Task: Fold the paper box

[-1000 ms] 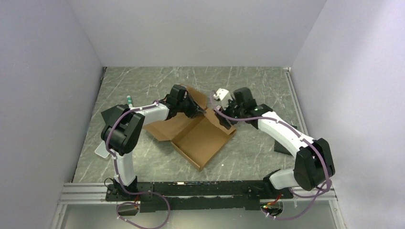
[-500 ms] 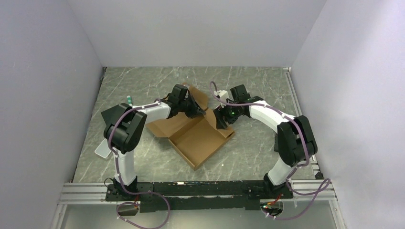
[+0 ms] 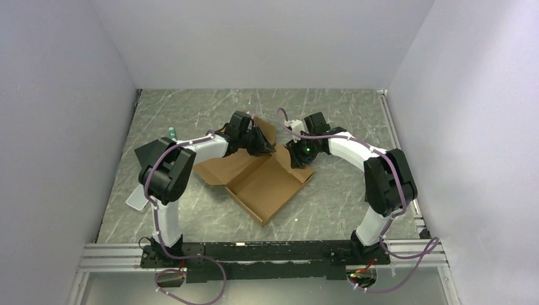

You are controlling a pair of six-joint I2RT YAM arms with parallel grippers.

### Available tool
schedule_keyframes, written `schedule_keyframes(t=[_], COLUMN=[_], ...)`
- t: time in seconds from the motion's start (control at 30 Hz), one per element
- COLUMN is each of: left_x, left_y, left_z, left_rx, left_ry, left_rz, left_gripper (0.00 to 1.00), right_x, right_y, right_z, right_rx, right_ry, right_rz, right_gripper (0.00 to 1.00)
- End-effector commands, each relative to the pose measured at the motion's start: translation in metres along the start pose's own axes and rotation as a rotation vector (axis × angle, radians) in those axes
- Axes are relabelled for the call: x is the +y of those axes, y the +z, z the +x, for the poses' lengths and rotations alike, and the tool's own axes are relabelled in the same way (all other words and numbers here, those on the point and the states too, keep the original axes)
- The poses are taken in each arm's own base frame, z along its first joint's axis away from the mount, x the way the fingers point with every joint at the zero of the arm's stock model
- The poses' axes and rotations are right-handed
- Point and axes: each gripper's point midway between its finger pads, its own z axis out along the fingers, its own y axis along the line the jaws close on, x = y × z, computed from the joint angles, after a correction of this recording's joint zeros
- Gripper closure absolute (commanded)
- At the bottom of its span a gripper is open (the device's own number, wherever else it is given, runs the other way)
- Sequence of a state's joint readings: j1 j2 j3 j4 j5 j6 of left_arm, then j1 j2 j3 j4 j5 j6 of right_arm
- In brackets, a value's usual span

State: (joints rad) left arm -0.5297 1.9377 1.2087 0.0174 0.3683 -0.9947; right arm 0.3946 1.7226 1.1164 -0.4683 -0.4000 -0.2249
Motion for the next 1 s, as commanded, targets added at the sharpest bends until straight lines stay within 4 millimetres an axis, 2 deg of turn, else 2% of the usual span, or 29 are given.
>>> schedule_keyframes(t=[0.0, 0.23, 0.37, 0.4, 0.43, 0.53, 0.6, 0.63, 0.73, 0.8, 0.9, 0.97], left_x=[-0.035, -0.050, -0.045, -0.036, -0.037, -0.012, 0.005, 0.018, 0.049, 0.059, 0.078, 0.092], left_y=[-0.029, -0.081, -0.113, -0.119, -0.130, -0.153, -0.170, -0.177, -0.201, -0.215, -0.221, -0.223], left_z=[-0.016, -0.017, -0.003, 0.005, 0.007, 0.026, 0.034, 0.039, 0.052, 0.058, 0.066, 0.062], left_rx=[-0.074, -0.157, -0.180, -0.178, -0.197, -0.225, -0.266, -0.282, -0.334, -0.378, -0.410, -0.458], left_ry=[0.115, 0.243, 0.305, 0.303, 0.308, 0.285, 0.257, 0.229, 0.145, 0.102, -0.010, -0.079], left_rz=[0.062, 0.069, 0.074, 0.059, 0.067, 0.039, 0.005, -0.028, -0.110, -0.105, -0.095, -0.114], left_gripper=[0.70, 0.40, 0.31, 0.28, 0.26, 0.16, 0.02, 0.01, 0.00, 0.00, 0.00, 0.01], right_x=[-0.015, -0.018, -0.023, -0.025, -0.027, -0.031, -0.032, -0.033, -0.032, -0.030, -0.028, -0.027], right_y=[0.000, 0.006, 0.006, 0.005, 0.005, 0.000, -0.002, -0.001, 0.000, 0.000, 0.000, 0.001], right_z=[-0.010, -0.006, -0.007, -0.008, -0.007, -0.009, -0.010, -0.009, -0.008, -0.009, -0.008, -0.007], right_rx=[-0.020, -0.014, -0.027, -0.032, -0.035, -0.059, -0.074, -0.075, -0.074, -0.081, -0.081, -0.077], right_ry=[-0.011, -0.031, -0.044, -0.045, -0.043, -0.053, -0.057, -0.058, -0.062, -0.064, -0.066, -0.066], right_rz=[0.077, 0.126, 0.170, 0.183, 0.195, 0.240, 0.256, 0.260, 0.252, 0.241, 0.232, 0.224], right_gripper=[0.59, 0.73, 0.95, 0.99, 1.00, 1.00, 1.00, 1.00, 1.00, 1.00, 1.00, 1.00])
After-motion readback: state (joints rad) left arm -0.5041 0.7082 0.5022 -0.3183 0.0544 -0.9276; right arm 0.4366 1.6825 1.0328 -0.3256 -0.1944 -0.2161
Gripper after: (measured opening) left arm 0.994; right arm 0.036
